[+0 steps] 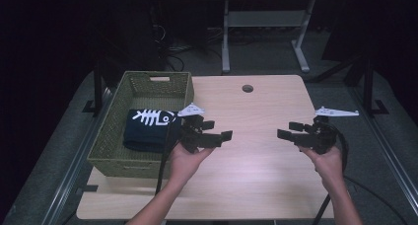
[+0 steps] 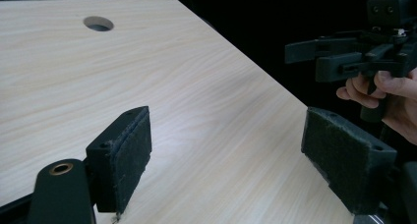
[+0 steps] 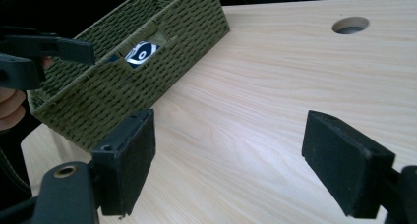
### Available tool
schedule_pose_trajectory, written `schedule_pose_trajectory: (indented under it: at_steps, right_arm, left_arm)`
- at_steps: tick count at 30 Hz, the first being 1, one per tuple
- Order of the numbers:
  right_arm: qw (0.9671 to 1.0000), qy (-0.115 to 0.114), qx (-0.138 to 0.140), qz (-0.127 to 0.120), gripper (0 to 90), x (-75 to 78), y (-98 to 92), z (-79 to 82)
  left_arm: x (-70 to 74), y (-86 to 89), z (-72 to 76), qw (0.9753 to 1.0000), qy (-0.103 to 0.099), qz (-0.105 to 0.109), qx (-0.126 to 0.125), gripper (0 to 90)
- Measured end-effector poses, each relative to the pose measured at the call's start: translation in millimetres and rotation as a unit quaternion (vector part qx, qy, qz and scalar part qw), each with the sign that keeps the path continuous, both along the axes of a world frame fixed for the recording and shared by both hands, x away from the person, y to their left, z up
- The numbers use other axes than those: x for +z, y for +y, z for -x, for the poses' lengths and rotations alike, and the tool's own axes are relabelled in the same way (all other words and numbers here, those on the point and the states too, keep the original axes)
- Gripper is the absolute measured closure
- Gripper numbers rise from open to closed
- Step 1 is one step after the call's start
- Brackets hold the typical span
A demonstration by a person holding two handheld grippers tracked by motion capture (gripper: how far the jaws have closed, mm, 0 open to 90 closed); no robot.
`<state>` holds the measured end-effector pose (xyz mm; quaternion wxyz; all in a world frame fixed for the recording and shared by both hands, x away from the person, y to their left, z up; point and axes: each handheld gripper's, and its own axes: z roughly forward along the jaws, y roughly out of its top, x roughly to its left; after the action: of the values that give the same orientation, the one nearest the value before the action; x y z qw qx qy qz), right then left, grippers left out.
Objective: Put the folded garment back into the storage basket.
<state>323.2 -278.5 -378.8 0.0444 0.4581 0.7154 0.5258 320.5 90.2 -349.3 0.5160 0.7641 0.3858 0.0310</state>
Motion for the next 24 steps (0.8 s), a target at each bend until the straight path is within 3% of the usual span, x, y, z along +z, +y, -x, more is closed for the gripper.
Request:
schedule_pose_trajectory:
  at_steps: [8,24]
  right_arm:
    - [0.9999,0.000,-0.013,0.002,20.1,-10.9,-16.0,12.4]
    - [0.9995,0.006,-0.032,-0.003,19.7,-39.2,-43.7,37.9]
  left_arm:
    - [-11.6,-17.7,10.9,0.9999,-0.005,-0.009,-0.013,19.0]
    - [-41.9,-36.9,28.3,0.9995,-0.011,-0.018,-0.024,19.0]
